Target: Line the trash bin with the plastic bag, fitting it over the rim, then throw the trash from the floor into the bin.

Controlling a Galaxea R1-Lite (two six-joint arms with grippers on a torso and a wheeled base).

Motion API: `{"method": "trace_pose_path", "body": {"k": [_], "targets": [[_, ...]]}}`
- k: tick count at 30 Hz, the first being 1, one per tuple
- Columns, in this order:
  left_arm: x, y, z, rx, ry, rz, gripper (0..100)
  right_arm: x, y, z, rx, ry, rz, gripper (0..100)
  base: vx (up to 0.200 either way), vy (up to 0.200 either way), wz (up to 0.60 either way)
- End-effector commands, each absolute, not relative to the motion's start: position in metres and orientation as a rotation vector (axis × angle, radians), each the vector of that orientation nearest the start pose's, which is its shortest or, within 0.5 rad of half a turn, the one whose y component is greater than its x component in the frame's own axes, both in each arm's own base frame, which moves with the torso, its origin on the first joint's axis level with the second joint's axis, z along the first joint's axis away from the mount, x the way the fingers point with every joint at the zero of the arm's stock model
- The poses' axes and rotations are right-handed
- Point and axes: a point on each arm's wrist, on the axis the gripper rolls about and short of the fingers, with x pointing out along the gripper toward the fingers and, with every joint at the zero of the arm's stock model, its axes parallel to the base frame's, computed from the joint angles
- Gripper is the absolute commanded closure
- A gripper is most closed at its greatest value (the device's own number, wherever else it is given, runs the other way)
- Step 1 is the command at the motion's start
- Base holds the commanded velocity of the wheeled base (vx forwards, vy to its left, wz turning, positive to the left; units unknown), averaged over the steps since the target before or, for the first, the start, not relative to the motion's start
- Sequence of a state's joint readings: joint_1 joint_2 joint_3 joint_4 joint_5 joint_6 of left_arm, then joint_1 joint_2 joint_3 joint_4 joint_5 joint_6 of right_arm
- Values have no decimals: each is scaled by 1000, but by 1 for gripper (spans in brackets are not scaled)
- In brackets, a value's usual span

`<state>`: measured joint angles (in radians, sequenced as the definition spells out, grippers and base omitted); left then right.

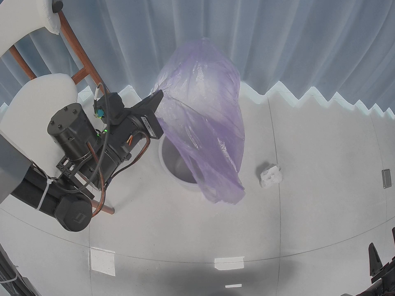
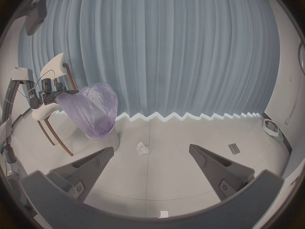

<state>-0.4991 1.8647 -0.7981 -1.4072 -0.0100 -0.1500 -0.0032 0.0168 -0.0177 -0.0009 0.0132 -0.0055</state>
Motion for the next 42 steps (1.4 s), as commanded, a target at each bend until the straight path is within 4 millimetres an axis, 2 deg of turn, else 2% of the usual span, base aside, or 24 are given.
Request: {"method": "trace_pose_path", "body": {"k": [1,4,8,21,35,40,42], "targets": [[283,-137,213,-196,-308,-516,100,-23,0,76,-6,-2,11,0,0,0,0],[273,-132,213,-185,-270,-523,100,-23,0,76,-6,-2,11,0,0,0,0],[265,-137,209,-181,-216,-542,100,-23,0,75,-6,0,11,0,0,0,0],[264,-140,201,-168,-196,-525,100,-23,0,76,-6,-2,11,0,0,0,0],[262,-144,199,-158,-190,-518,100,-23,0,76,-6,-2,11,0,200,200,0],[262,-156,194,-159,-177,-550,100,-23,0,75,-6,0,11,0,160,40,0],[262,-170,191,-159,-169,-576,100,-23,0,76,-6,-2,11,0,0,0,0]]}}
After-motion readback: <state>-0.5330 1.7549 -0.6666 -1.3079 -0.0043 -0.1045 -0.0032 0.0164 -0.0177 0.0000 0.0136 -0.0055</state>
